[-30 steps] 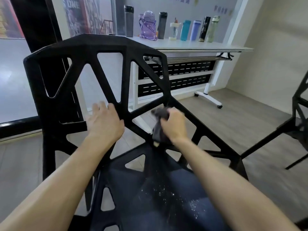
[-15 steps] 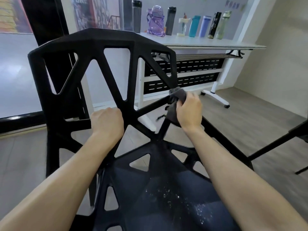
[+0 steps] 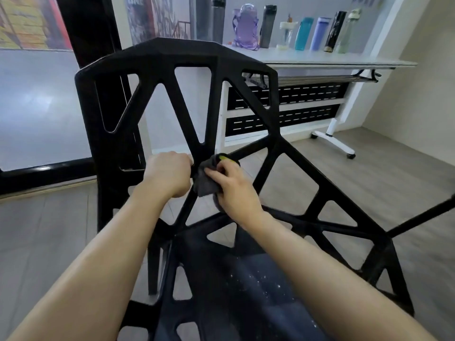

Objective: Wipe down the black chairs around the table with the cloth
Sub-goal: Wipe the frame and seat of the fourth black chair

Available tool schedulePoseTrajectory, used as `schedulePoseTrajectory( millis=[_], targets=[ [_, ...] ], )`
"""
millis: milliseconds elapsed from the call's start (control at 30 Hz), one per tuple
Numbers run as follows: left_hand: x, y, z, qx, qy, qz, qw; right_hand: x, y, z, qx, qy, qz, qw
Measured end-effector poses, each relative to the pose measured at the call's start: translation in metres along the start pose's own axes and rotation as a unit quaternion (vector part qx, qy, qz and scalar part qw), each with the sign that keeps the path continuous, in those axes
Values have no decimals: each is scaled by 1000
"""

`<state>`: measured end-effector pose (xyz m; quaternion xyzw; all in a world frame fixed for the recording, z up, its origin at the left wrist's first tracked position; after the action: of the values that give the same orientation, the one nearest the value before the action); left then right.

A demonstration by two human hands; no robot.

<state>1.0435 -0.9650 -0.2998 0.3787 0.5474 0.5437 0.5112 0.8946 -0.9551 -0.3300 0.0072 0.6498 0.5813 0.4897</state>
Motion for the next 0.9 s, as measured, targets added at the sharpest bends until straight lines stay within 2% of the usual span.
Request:
schedulePoseTrajectory(
  millis=[67, 167, 200, 300, 333, 433, 500, 600, 667, 733, 800, 867, 900],
  targets=[
    [1, 2, 0, 0, -3, -6, 1000, 37, -21, -34, -6, -21, 59, 998],
    [0, 2, 0, 10, -9, -8, 1000, 81, -14, -79, 16, -71, 150, 986],
    [0, 3, 0, 11, -8, -13, 1000, 73, -8, -80, 18, -82, 153, 985],
    [0, 5, -1, 13, -14, -27, 999, 13, 10, -41, -12, -73, 13, 997],
    [0, 4, 1, 12, -15, -30, 999, 2, 5, -25, -26, -56, -1, 998],
    [0, 3, -2, 8, -23, -31, 999, 31, -15, -33, -43, -35, 37, 998],
    [-1, 4, 0, 9, -20, -19, 1000, 65, -18, -64, -33, -58, 75, 995],
    [4, 6, -1, 34, -17, -1, 999, 60, -18, -74, -21, -122, 164, 979],
    [15, 13, -6, 54, -25, -4, 998, 37, 3, -65, -64, -195, 106, 973],
    [25, 22, -3, 41, -27, -29, 998, 16, 39, -55, -139, -248, -30, 958],
    [32, 32, 12, -9, -20, -85, 996, 0, 66, -45, -200, -265, -154, 931],
    [36, 31, 29, -42, -13, -116, 992, -11, 58, -30, -228, -277, -200, 912],
    [38, 28, 34, -45, -11, -125, 991, -7, 36, -21, -243, -292, -187, 906]
  ],
)
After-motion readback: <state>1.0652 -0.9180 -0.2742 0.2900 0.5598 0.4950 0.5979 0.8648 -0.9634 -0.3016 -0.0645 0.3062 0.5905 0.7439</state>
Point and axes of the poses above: each hand's wrist, its own x-axis away from the middle knuckle, its own y-axis out of the back of the hand, z = x × y, the point moved 10 cm from there along -x, towards the middle knuckle, and after that the axes turned 6 degrees about y, right-handed, at the moved point
